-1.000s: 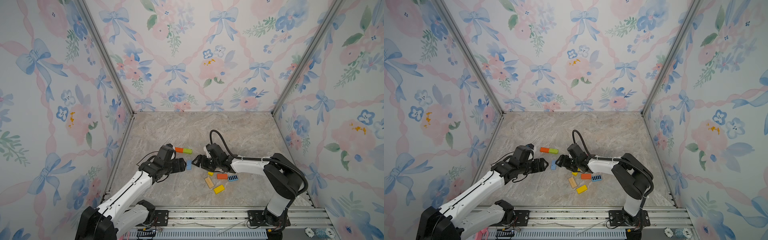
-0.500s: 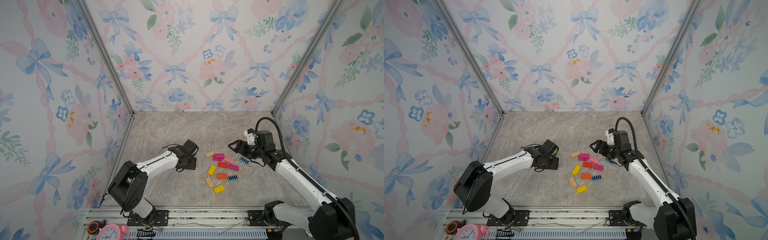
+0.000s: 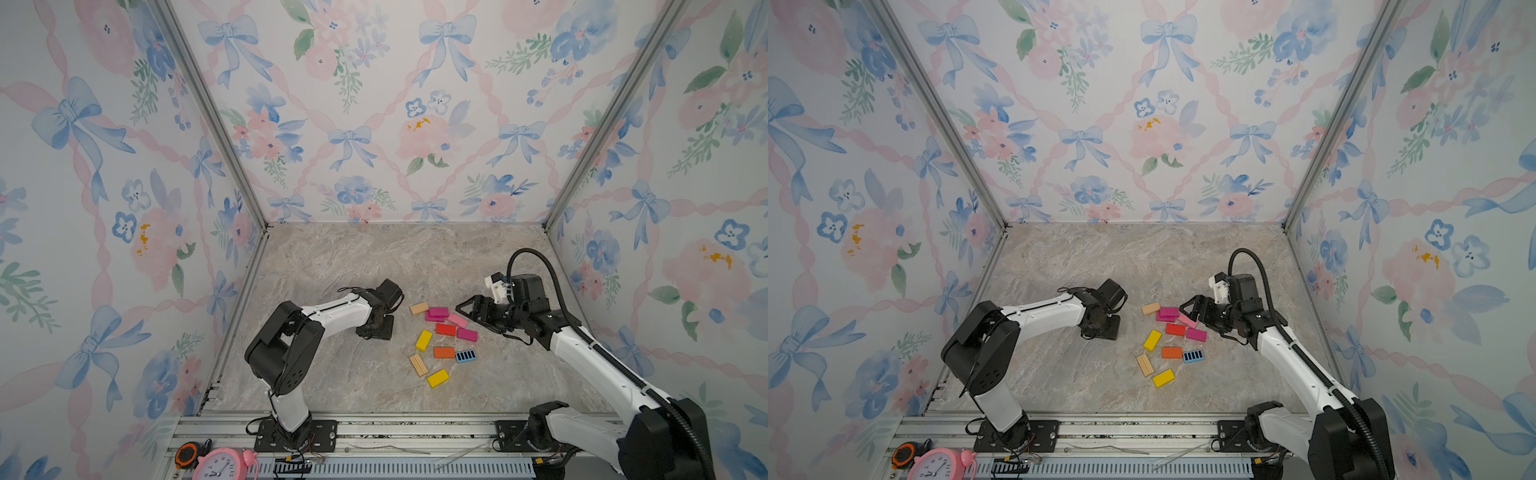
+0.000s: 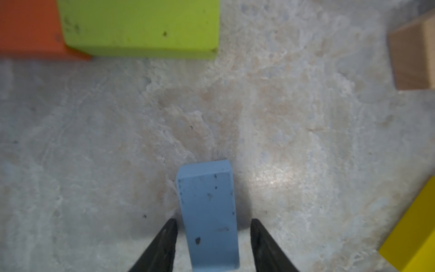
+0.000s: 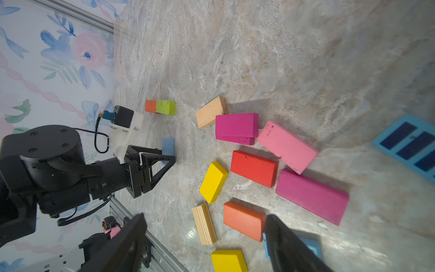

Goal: Assemble the number 7 with building blocks
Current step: Assemble the building block at the center of the board.

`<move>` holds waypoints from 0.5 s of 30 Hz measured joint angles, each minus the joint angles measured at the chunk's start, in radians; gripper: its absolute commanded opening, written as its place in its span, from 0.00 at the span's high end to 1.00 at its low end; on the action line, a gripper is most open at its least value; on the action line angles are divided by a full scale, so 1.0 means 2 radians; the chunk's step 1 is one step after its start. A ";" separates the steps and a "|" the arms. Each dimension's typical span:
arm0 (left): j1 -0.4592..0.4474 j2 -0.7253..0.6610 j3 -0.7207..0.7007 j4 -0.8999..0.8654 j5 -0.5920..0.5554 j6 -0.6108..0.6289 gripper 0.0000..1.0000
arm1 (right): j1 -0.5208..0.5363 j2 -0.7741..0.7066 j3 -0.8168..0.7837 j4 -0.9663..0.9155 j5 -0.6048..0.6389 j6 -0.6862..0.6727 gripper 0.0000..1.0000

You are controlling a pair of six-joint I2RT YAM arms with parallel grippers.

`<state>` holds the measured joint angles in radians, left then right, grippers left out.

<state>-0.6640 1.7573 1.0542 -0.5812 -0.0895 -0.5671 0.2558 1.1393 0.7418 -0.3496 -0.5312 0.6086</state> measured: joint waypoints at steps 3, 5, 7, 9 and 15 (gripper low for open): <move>0.000 0.003 0.004 -0.001 0.000 0.005 0.59 | 0.000 0.000 0.000 0.002 -0.001 0.000 0.19; 0.001 0.006 0.007 -0.001 -0.001 0.006 0.70 | 0.000 0.001 0.000 0.003 -0.001 0.000 0.19; 0.002 0.008 0.011 -0.002 0.000 0.010 0.78 | 0.000 0.001 0.000 0.005 -0.002 0.000 0.19; 0.005 0.010 0.015 -0.004 0.000 0.015 0.79 | 0.000 0.002 0.000 0.006 -0.003 0.000 0.19; 0.019 0.015 0.044 -0.026 0.000 0.027 0.82 | 0.000 0.002 0.000 0.008 -0.004 0.000 0.19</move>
<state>-0.6262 1.7882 1.1419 -0.6323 -0.0891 -0.5129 0.2558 1.1442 0.7418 -0.3332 -0.5396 0.6094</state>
